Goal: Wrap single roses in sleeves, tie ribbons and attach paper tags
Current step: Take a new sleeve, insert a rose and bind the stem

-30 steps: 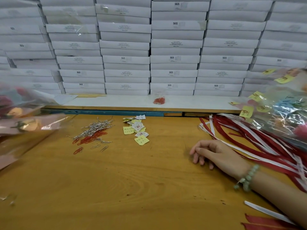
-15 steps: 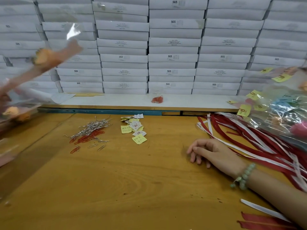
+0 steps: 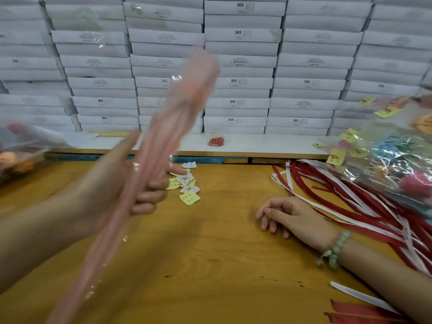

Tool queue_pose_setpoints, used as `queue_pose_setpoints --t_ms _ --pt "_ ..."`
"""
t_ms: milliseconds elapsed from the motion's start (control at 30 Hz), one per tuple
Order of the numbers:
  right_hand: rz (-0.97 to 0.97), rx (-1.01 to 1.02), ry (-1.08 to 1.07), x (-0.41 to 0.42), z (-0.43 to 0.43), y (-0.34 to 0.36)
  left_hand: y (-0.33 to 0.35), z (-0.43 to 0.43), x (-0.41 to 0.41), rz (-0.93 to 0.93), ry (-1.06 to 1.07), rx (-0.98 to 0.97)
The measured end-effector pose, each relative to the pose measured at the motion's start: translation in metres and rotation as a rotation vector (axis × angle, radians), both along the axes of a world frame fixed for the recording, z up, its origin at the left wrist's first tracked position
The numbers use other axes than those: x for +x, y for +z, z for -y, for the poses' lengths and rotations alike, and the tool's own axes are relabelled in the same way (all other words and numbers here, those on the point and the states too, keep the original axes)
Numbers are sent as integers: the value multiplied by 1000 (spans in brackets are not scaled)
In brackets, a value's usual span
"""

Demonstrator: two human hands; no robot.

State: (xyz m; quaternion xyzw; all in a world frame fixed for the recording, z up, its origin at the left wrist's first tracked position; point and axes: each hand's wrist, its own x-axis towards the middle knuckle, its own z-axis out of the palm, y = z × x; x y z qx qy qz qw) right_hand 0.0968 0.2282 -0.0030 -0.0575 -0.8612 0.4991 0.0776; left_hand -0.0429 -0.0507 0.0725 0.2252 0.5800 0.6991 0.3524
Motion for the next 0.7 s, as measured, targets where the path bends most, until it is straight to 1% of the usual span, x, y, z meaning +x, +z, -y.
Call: queue_pose_setpoints --t_ms 100,200,267,467,533,600,700 --pt "5 -2 -2 0 1 1 -23 -31 22 89 -4 -12" --pt "8 -5 1 1 1 1 -48 -55 36 227 35 9" --pt "9 -8 8 1 0 1 -60 -66 41 262 53 28" --pt "20 -46 22 1 0 0 -76 -72 38 23 97 -66" --pt "34 -140 28 2 3 2 -79 -68 41 42 69 -26" --pt "77 -300 58 2 11 4 -84 -67 46 88 -11 64" --pt "148 -514 129 5 29 3 -90 -68 48 5 -47 112"
